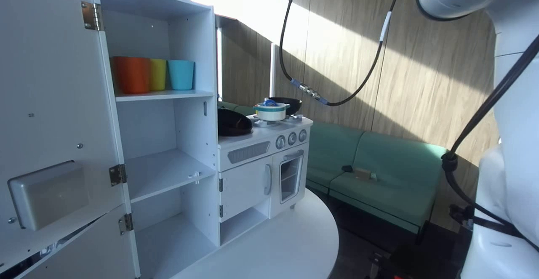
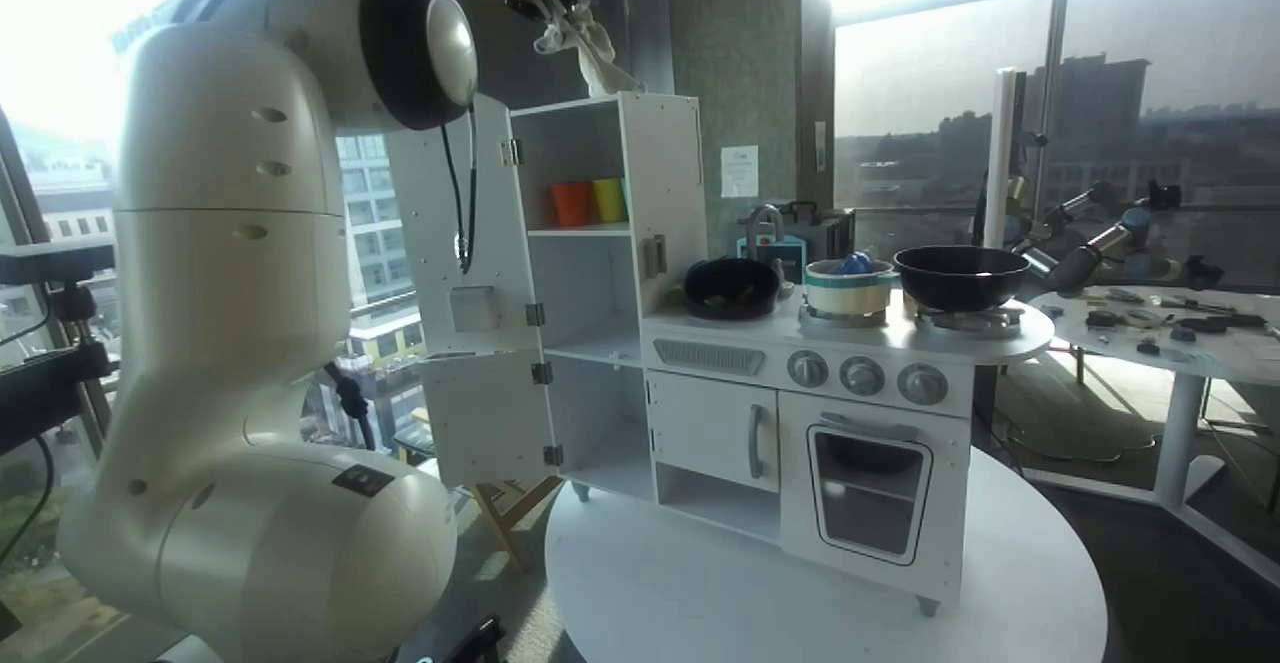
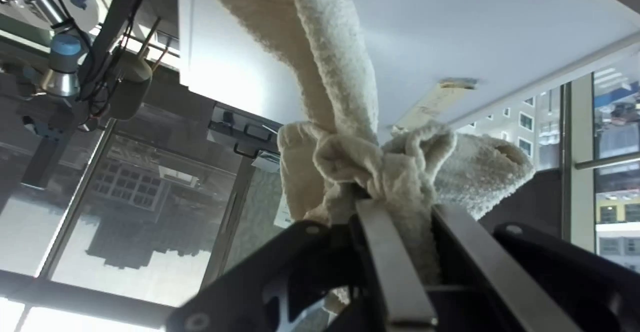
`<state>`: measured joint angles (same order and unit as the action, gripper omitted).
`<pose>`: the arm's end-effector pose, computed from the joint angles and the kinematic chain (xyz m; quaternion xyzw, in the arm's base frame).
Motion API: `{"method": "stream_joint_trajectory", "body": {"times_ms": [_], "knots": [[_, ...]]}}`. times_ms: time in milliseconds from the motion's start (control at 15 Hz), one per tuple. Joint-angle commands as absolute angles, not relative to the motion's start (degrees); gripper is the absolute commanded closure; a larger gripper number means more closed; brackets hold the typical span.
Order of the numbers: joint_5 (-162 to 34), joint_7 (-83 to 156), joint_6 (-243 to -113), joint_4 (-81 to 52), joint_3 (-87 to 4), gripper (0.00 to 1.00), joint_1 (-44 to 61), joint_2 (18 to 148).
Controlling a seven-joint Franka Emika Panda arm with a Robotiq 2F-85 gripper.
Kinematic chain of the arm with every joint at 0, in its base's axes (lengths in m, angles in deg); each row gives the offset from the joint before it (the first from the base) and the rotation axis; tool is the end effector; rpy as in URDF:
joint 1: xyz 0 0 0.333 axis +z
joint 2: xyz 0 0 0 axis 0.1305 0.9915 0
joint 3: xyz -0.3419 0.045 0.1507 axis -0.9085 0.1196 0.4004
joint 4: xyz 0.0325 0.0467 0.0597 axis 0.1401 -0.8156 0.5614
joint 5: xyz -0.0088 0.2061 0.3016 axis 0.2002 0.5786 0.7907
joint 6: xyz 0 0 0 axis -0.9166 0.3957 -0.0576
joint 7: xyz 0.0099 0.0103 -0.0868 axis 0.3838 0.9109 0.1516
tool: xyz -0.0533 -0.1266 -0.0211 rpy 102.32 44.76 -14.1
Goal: Move the towel from the top of the cabinet and place it in the middle shelf
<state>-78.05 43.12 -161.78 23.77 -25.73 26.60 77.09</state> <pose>0.5375 0.2691 0.9028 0.8521 0.2463 0.4615 0.0150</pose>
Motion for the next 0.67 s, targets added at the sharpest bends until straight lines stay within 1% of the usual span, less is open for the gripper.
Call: {"method": "stream_joint_trajectory", "body": {"times_ms": [0, 200, 600], "knots": [[-77.79, 43.06, -164.78, 12.58, -28.6, 0.91, 22.36, 65.73], [-77.36, 45.27, -165.05, 4.61, -31.04, 0.91, 20.09, 57.48], [-70.99, 56.51, -155.0, -12.64, -37.75, 0.91, 20.12, 41.57]]}}
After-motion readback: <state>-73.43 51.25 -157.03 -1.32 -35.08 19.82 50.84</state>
